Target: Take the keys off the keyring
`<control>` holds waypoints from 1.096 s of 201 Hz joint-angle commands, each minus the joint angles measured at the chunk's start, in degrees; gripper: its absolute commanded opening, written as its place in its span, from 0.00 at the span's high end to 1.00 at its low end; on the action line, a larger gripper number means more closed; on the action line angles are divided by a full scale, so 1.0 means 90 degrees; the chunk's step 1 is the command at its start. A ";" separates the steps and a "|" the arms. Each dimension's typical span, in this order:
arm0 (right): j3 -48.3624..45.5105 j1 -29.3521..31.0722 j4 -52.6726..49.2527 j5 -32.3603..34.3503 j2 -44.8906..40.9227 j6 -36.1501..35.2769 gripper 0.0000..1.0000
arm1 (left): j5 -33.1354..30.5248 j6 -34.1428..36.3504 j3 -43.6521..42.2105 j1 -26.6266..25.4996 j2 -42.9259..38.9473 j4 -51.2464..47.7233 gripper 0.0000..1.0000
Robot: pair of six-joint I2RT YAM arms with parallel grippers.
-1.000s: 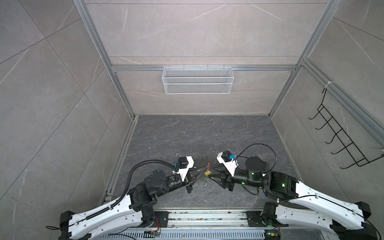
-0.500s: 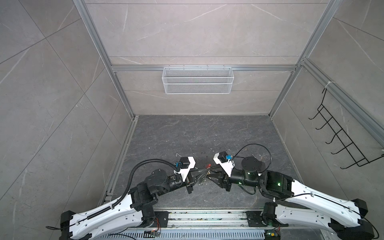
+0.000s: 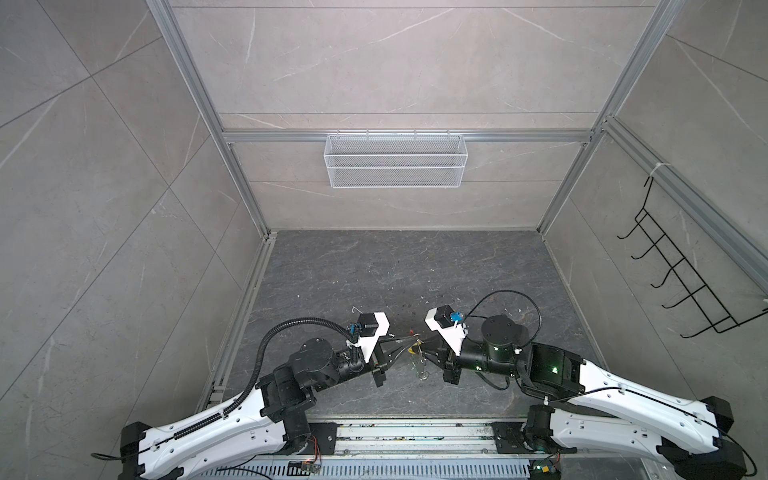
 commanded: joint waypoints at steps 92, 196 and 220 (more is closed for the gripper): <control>0.0148 0.0019 -0.0567 0.0190 -0.0252 -0.0378 1.00 | 0.0959 0.0011 0.0240 0.0038 -0.0223 0.0057 1.00; 0.0411 0.0019 -0.1012 0.0720 -0.0214 -0.0493 1.00 | 0.1034 -0.0006 0.0211 0.0038 -0.0438 -0.0068 1.00; 0.0499 0.0019 -0.1140 0.0834 -0.0224 -0.0542 1.00 | 0.1049 -0.0009 0.0235 0.0038 -0.0438 -0.0131 1.00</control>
